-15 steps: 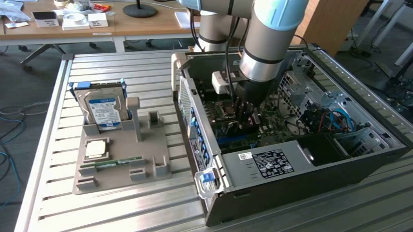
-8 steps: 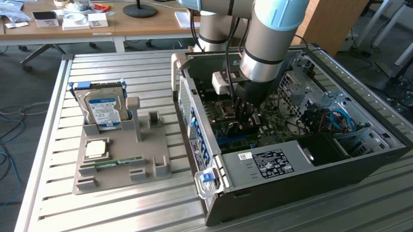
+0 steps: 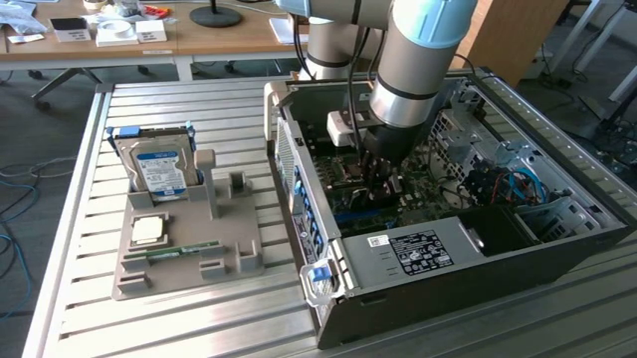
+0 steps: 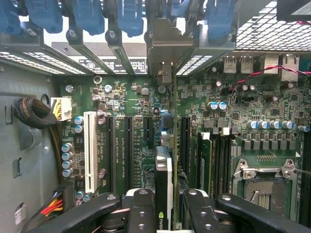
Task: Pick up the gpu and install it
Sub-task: 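Insert the gpu into the slot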
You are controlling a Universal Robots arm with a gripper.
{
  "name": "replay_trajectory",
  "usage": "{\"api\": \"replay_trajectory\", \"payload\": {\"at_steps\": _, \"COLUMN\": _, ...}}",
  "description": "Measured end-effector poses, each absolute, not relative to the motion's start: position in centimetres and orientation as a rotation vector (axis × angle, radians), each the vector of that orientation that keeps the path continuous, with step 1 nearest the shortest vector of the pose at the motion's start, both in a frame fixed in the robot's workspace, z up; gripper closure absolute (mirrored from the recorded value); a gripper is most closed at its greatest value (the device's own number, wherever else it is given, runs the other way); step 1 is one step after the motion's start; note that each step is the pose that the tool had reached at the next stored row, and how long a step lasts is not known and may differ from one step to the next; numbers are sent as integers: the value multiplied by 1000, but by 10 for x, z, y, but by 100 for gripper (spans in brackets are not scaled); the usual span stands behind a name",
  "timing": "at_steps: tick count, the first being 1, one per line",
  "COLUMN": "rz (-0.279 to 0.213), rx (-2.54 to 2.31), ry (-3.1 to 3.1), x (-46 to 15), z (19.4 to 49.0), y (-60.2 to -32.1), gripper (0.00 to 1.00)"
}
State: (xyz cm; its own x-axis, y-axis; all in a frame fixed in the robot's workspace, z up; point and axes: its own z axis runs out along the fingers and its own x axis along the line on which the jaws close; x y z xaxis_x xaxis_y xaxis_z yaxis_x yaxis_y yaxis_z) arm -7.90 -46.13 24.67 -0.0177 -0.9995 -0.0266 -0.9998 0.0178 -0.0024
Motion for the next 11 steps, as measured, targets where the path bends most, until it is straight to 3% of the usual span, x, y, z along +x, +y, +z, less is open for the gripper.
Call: {"api": "replay_trajectory", "payload": {"at_steps": 11, "rz": 25, "rx": -2184, "ry": 2232, "x": -77, "z": 247, "y": -462, "gripper": 73}}
